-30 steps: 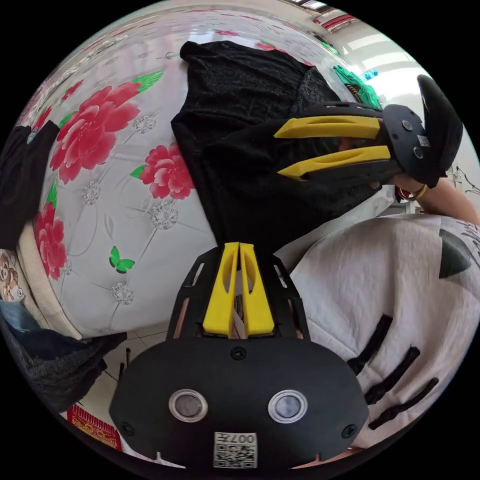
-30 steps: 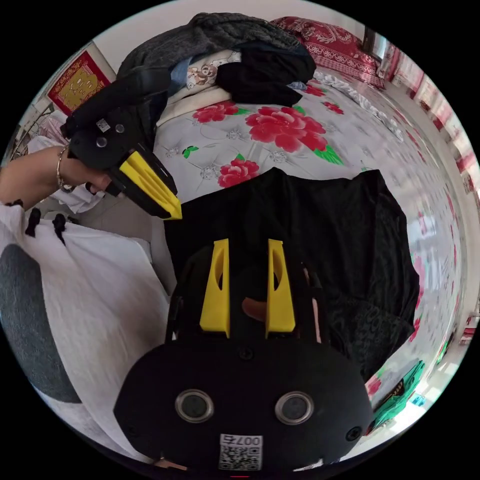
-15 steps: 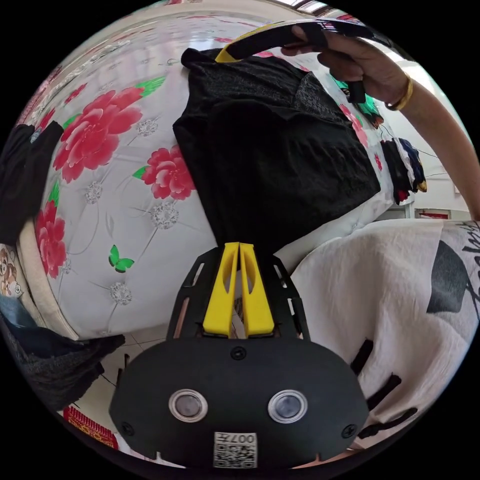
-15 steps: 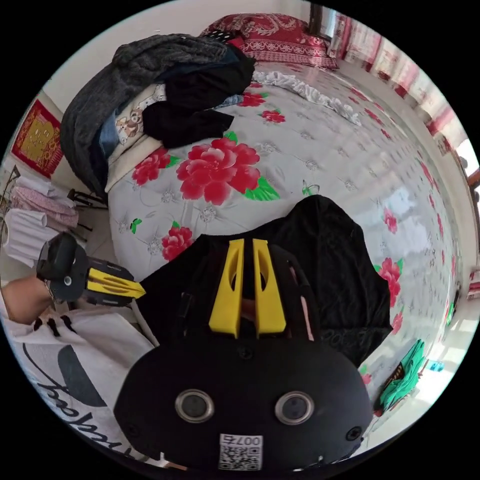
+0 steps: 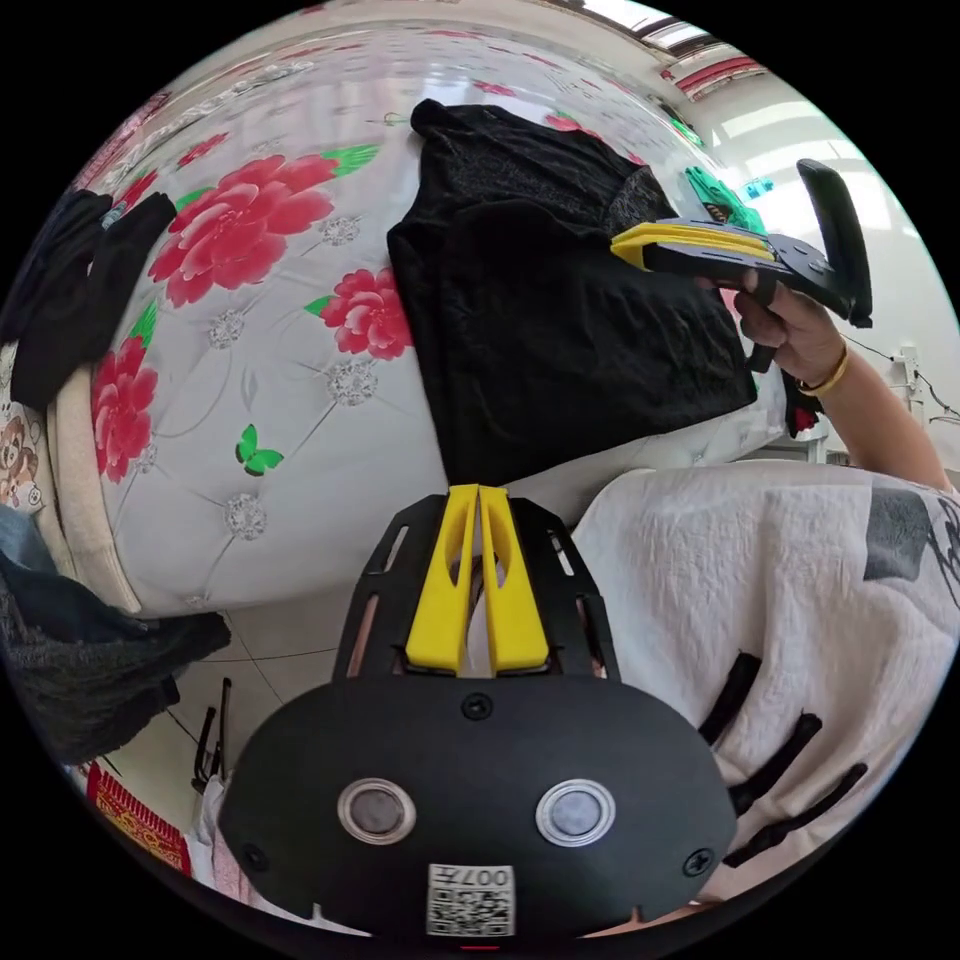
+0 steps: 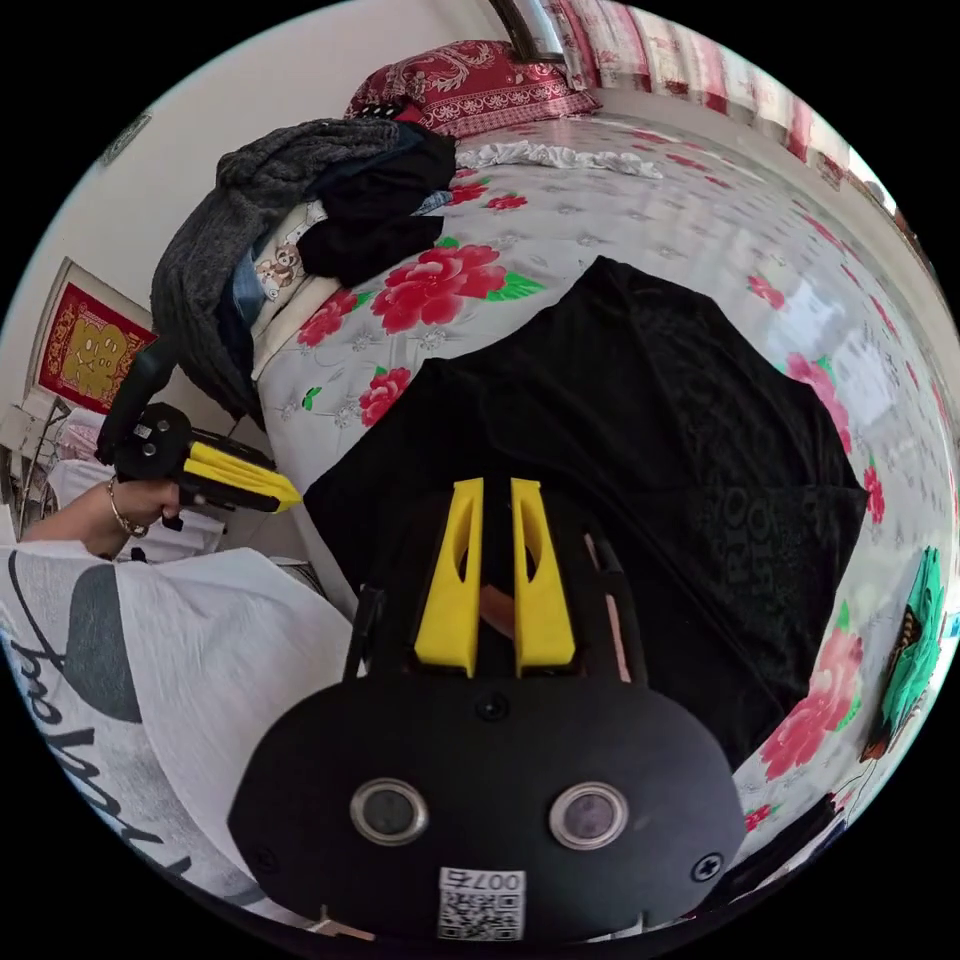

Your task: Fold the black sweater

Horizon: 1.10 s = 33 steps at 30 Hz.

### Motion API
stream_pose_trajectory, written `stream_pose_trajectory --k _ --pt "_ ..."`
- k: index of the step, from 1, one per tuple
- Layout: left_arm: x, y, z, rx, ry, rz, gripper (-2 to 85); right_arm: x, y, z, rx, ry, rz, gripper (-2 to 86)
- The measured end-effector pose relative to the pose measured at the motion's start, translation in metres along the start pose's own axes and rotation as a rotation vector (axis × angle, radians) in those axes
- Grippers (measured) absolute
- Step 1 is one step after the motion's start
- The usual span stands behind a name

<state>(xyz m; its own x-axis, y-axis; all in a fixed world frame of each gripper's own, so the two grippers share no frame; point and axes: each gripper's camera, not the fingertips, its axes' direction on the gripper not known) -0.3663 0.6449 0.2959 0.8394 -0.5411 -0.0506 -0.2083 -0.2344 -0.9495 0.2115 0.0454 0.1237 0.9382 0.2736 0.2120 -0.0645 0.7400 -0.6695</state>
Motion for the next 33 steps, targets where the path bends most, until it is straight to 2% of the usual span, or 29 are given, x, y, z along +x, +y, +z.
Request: stream_pose_trajectory --k 3,6,8,13,19,23,28,30,33 --pt "0.01 -0.003 0.009 -0.038 -0.037 0.009 -1.0 -0.003 -0.01 0.011 -0.042 0.014 0.013 3.9" --pt "0.013 0.001 0.023 -0.119 -0.131 0.008 -1.0 0.012 -0.007 -0.013 0.088 0.019 0.143 4.0" --pt "0.014 0.008 0.023 -0.113 -0.142 0.016 -1.0 0.031 0.014 -0.042 0.21 -0.012 0.206 3.9" --pt "0.009 0.029 -0.004 0.012 -0.116 -0.028 -1.0 0.077 0.092 -0.076 0.251 0.044 0.319 3.5" --pt "0.024 -0.005 -0.034 0.116 -0.111 0.087 -1.0 0.121 0.222 -0.088 0.201 0.167 0.612 3.6" --pt "0.037 -0.052 -0.032 0.105 -0.1 0.177 -1.0 0.134 0.281 -0.092 0.172 0.199 0.795 4.6" --pt "0.046 -0.122 -0.008 0.032 -0.116 0.268 -1.0 0.142 0.307 -0.093 0.142 0.198 0.879 5.5" --pt "0.037 -0.137 0.004 -0.024 -0.122 0.251 -1.0 0.146 0.311 -0.093 0.12 0.195 0.888 6.0" --pt "-0.002 -0.143 -0.011 0.026 0.072 0.045 -0.9 0.155 0.315 -0.092 0.089 0.179 0.886 7.0"
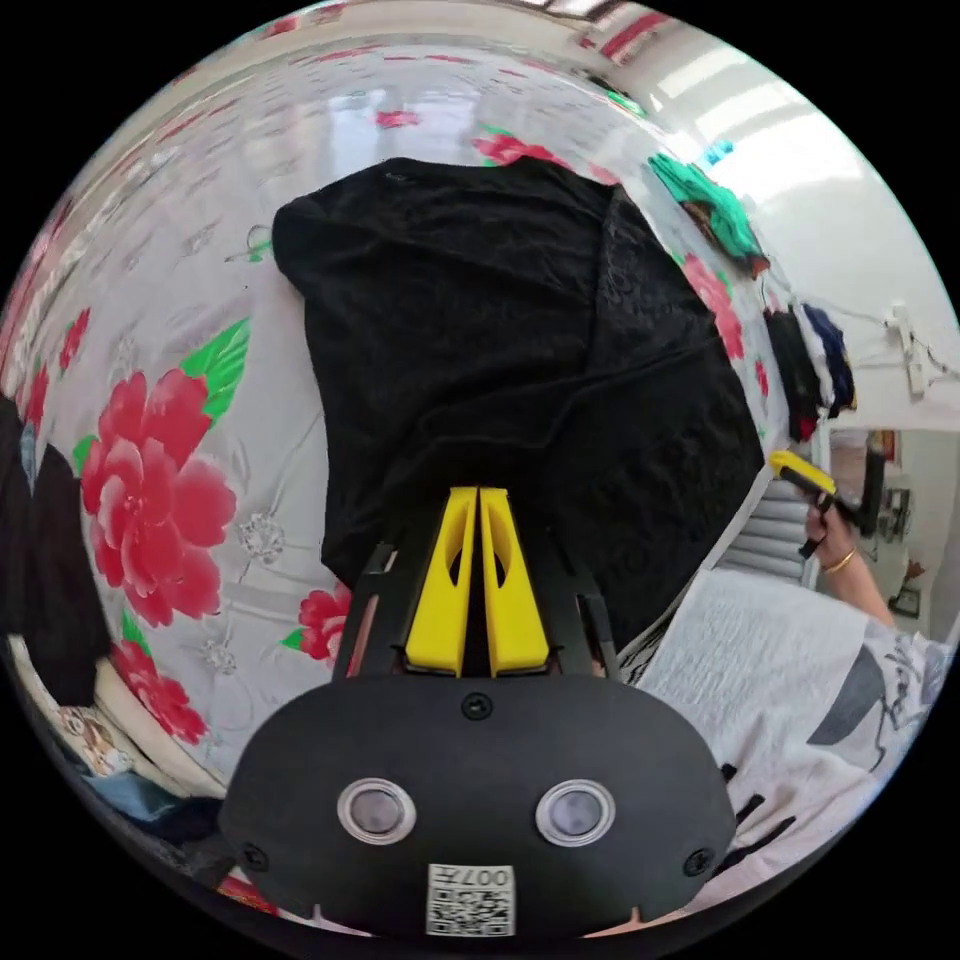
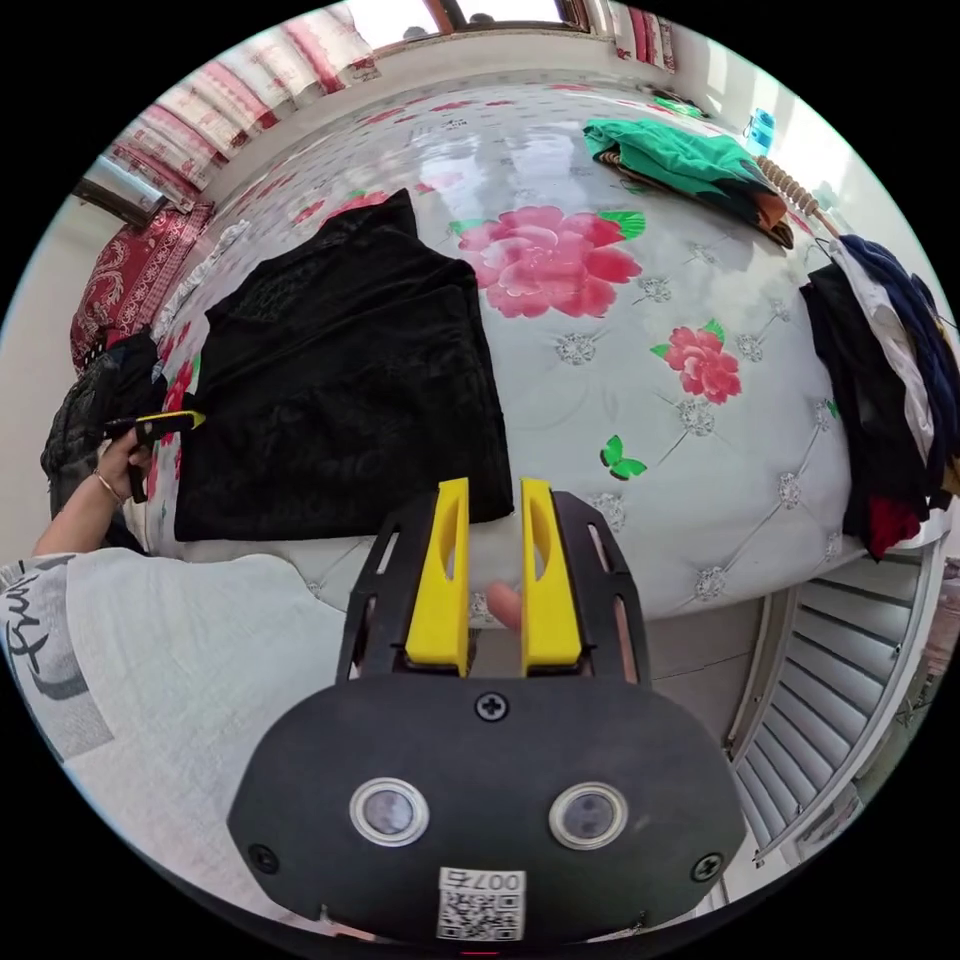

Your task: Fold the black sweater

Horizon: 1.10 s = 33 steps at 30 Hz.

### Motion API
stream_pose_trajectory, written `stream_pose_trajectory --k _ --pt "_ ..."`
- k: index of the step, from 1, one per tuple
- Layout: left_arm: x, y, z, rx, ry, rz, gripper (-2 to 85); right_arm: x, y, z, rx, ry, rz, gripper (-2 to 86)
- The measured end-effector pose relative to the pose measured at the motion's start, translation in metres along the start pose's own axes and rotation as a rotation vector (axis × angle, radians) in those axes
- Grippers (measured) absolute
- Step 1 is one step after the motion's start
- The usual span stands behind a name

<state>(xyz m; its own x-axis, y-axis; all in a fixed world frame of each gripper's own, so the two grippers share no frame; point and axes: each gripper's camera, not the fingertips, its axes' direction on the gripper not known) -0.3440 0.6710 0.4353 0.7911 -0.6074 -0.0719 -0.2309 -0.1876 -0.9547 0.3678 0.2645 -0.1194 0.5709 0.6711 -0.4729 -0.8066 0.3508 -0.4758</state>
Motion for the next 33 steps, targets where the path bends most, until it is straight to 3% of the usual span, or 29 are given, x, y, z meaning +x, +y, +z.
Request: stream_pose_trajectory --k 3,5,11,15,21,25,30,33 --pt "-0.029 0.029 -0.033 0.163 0.049 -0.123 -0.9 0.008 -0.005 0.004 -0.03 0.003 -0.008 8.0" --pt "-0.043 0.053 -0.045 0.182 0.035 -0.181 -0.8 0.017 -0.009 0.005 -0.034 0.001 -0.003 8.1" --pt "-0.027 0.126 -0.039 0.073 0.009 -0.088 3.1 0.036 -0.018 0.013 -0.099 -0.025 -0.021 7.4" --pt "0.009 0.138 -0.002 -0.099 0.015 0.042 8.5 0.044 -0.025 0.012 -0.147 0.022 -0.06 4.8" --pt "0.025 0.121 0.002 -0.224 -0.173 0.13 1.0 0.061 -0.04 0.012 -0.244 -0.058 -0.106 0.8" --pt "0.003 0.124 -0.018 -0.192 -0.015 0.076 -0.8 0.087 -0.043 -0.005 -0.237 -0.179 -0.133 0.1" --pt "-0.018 0.15 -0.075 0.001 0.185 0.038 -1.0 0.138 -0.04 -0.055 -0.052 -0.495 -0.055 -0.2" --pt "-0.02 0.166 -0.103 0.059 0.218 0.049 -1.0 0.161 -0.032 -0.08 0.033 -0.636 -0.018 -0.2"
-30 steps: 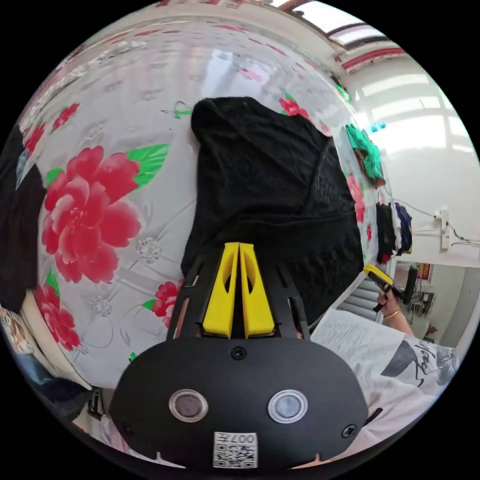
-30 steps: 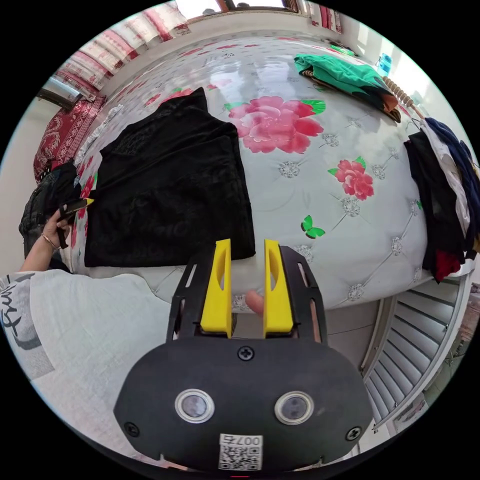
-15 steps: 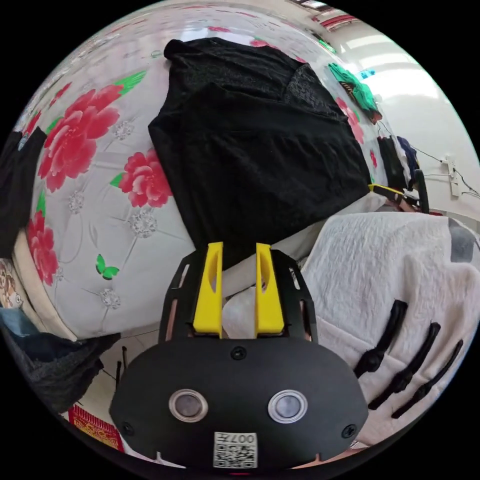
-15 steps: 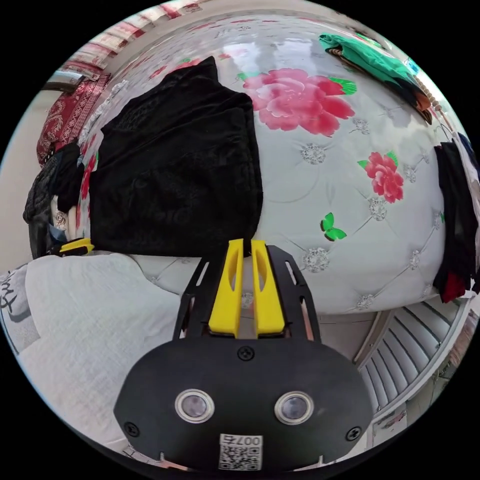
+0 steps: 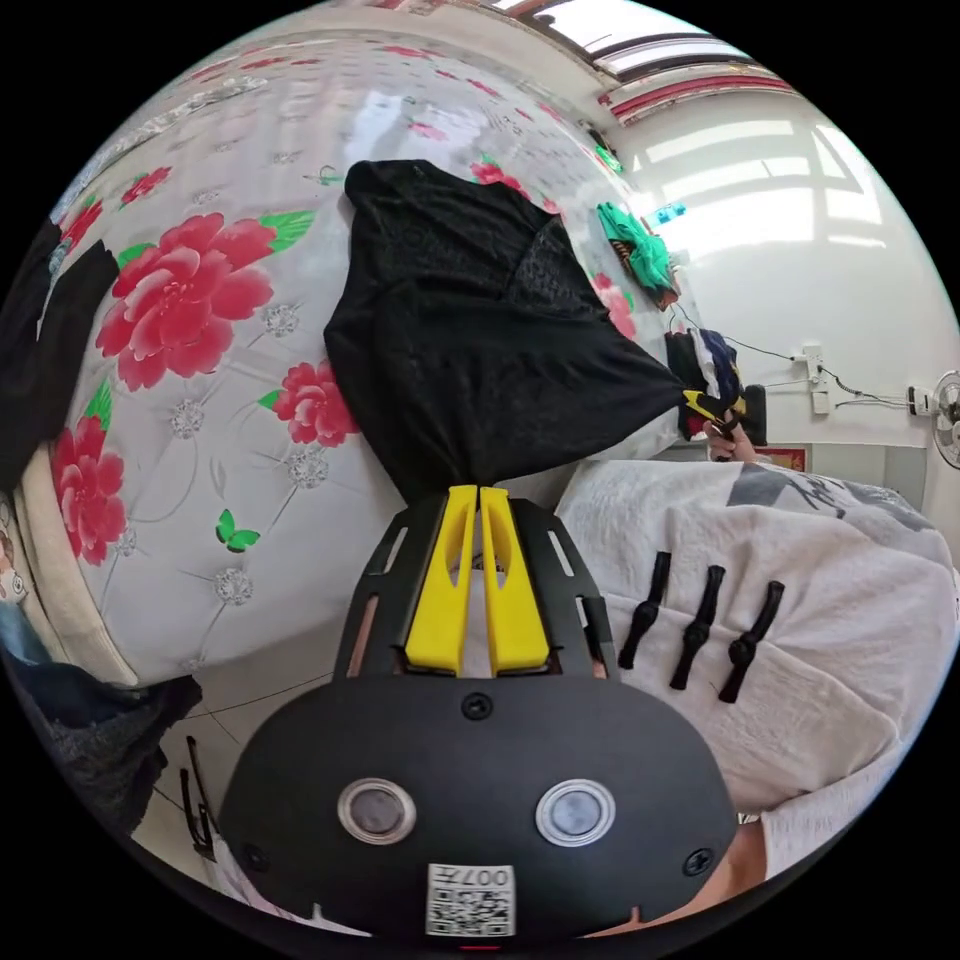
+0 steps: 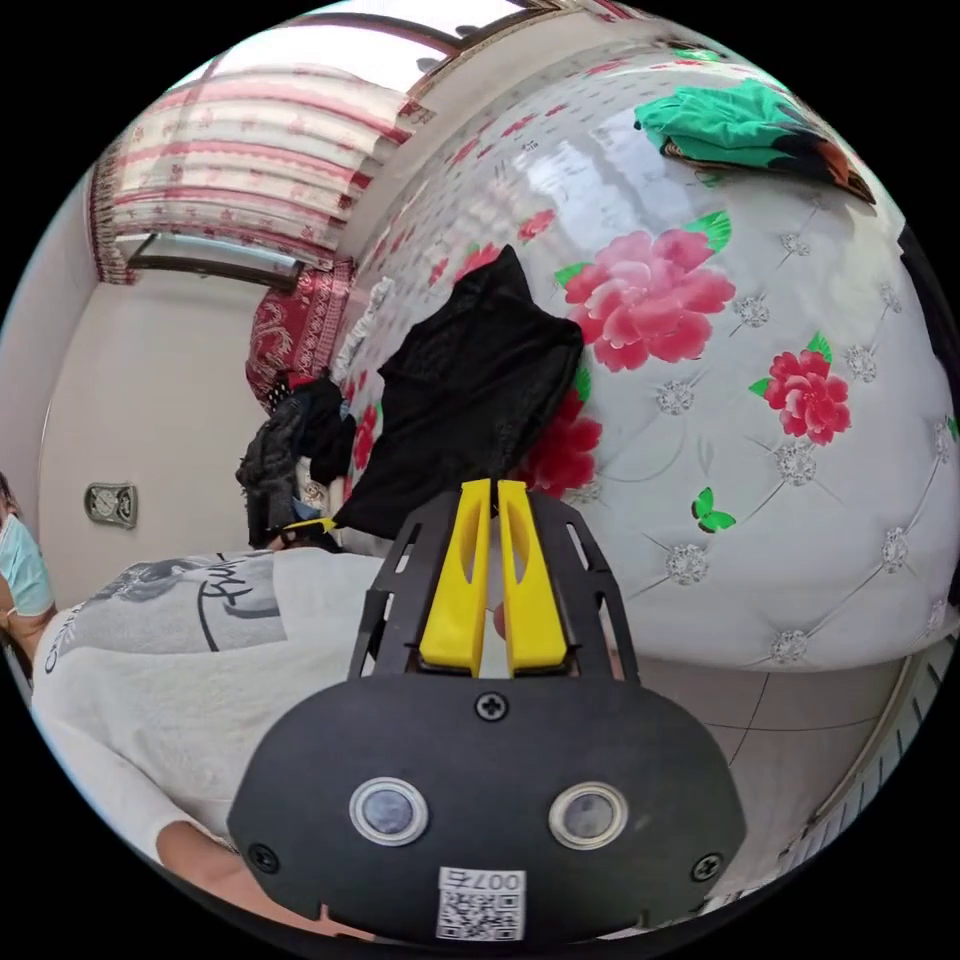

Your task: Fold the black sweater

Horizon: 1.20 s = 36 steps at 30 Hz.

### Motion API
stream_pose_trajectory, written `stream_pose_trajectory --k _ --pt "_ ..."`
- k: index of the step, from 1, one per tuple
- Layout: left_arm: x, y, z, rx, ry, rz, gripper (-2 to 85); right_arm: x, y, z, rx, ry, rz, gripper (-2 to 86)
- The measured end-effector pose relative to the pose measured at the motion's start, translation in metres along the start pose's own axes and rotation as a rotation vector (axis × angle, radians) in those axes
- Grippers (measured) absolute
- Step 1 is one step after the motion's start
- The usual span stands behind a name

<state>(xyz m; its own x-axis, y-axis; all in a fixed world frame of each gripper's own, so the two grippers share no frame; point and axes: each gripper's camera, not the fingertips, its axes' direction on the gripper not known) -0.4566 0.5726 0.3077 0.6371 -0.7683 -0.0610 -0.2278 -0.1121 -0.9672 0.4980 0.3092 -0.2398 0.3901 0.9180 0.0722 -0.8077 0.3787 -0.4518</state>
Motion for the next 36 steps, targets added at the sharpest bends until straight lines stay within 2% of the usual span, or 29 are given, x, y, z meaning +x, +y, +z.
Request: stream_pose_trajectory --k 6,11,16,20,24,27,32,36 --pt "0.007 0.026 -0.032 0.04 0.08 0.001 -1.0 -0.005 0.017 -0.026 -0.052 -0.024 -0.015 -0.2" --pt "-0.002 0.017 -0.049 0.072 0.154 -0.024 -1.0 0.002 0.01 -0.038 -0.09 -0.104 0.078 -0.3" --pt "-0.028 -0.057 -0.074 0.121 0.204 -0.03 -0.9 0.014 -0.033 -0.047 -0.007 -0.288 0.254 -0.2" --pt "-0.056 -0.138 -0.087 0.167 0.15 -0.112 -0.8 0.017 -0.103 -0.04 0.104 -0.368 0.333 -0.2" --pt "-0.096 -0.229 -0.058 0.204 0.006 -0.344 1.4 0.019 -0.181 -0.003 0.162 -0.25 0.312 0.0" --pt "-0.117 -0.255 -0.033 0.18 0.009 -0.457 6.1 0.022 -0.221 0.037 0.122 -0.035 0.31 0.7" --pt "-0.119 -0.228 -0.043 0.295 -0.079 -0.393 6.4 0.014 -0.195 0.044 0.217 0.067 0.218 4.5" --pt "-0.116 -0.163 -0.039 0.321 -0.11 -0.413 5.1 0.019 -0.141 0.044 0.26 0.172 0.31 8.3"
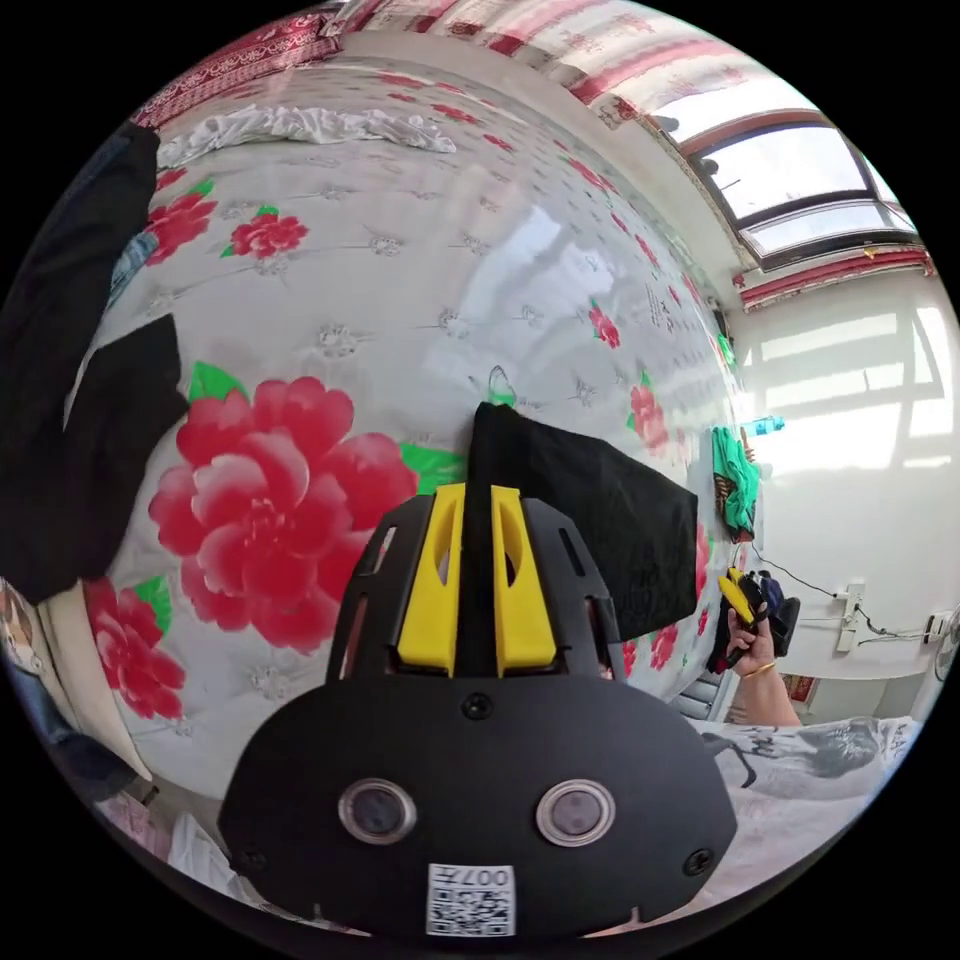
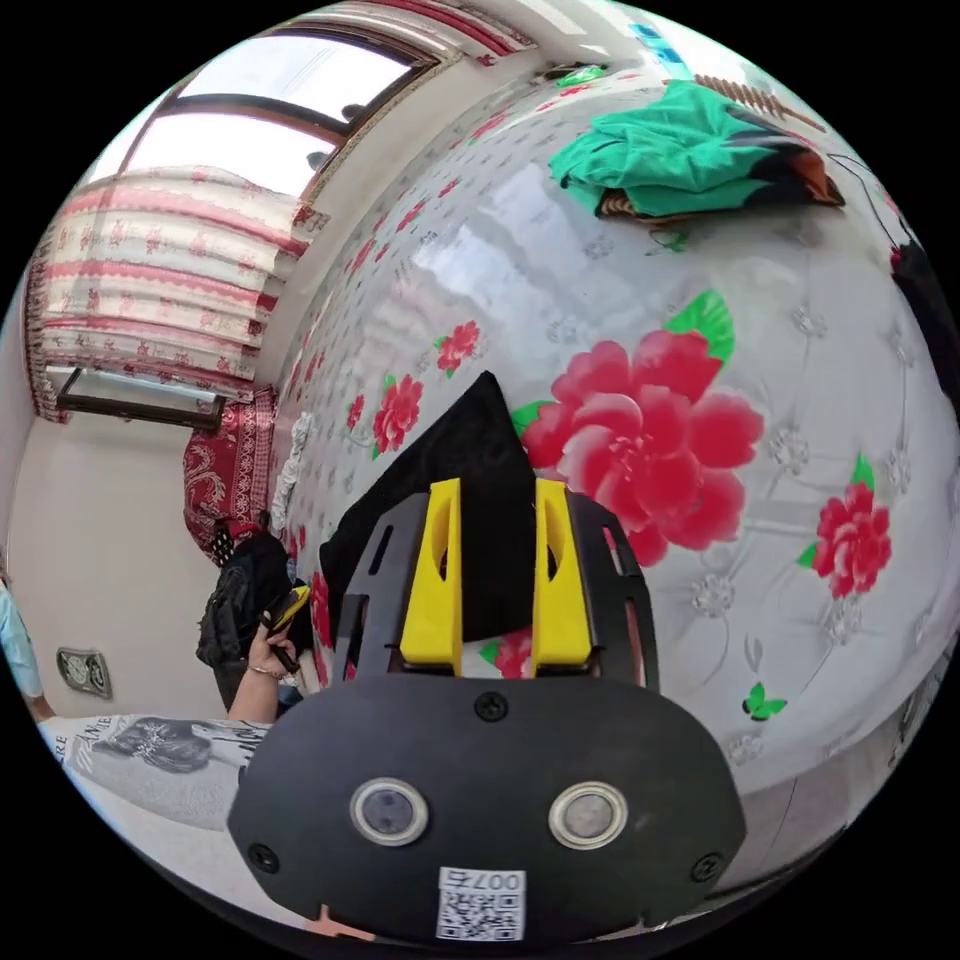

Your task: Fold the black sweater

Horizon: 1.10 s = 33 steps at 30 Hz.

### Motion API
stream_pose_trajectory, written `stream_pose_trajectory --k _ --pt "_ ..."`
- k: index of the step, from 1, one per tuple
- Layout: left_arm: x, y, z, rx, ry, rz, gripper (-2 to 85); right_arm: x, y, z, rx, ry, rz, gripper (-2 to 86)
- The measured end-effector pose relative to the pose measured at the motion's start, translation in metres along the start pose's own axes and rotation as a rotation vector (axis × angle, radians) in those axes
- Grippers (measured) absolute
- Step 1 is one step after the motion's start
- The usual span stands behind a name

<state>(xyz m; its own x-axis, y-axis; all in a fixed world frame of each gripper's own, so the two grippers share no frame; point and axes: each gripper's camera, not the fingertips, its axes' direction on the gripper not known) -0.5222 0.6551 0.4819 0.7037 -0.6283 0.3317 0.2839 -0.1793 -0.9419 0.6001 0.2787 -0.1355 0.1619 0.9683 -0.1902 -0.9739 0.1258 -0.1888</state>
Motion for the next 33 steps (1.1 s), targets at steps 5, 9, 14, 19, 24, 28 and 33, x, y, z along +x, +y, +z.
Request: stream_pose_trajectory --k 5,9,14,19,24,28,33 --pt "-0.027 0.051 0.004 -0.046 0.1 -0.144 5.1 0.025 0.046 0.025 -0.115 -0.035 0.188 11.6" --pt "-0.039 0.068 0.008 -0.049 0.178 -0.237 5.1 0.012 0.048 0.039 -0.083 0.026 0.229 12.0" --pt "-0.04 0.072 0.005 -0.048 0.214 -0.23 4.9 -0.018 0.041 0.053 -0.085 0.153 0.269 10.9" --pt "-0.046 0.076 0.0 -0.044 0.214 -0.21 4.6 -0.039 0.039 0.062 -0.089 0.129 0.26 9.3" --pt "-0.056 0.081 -0.008 -0.037 0.229 -0.203 4.0 -0.035 0.049 0.071 -0.045 0.031 0.381 6.8" --pt "-0.065 0.081 -0.011 -0.05 0.24 -0.193 3.5 -0.046 0.046 0.066 0.026 -0.015 0.352 2.1" --pt "-0.076 0.077 -0.019 -0.032 0.279 -0.197 3.5 -0.174 0.014 0.068 -0.026 0.125 -0.184 0.3"
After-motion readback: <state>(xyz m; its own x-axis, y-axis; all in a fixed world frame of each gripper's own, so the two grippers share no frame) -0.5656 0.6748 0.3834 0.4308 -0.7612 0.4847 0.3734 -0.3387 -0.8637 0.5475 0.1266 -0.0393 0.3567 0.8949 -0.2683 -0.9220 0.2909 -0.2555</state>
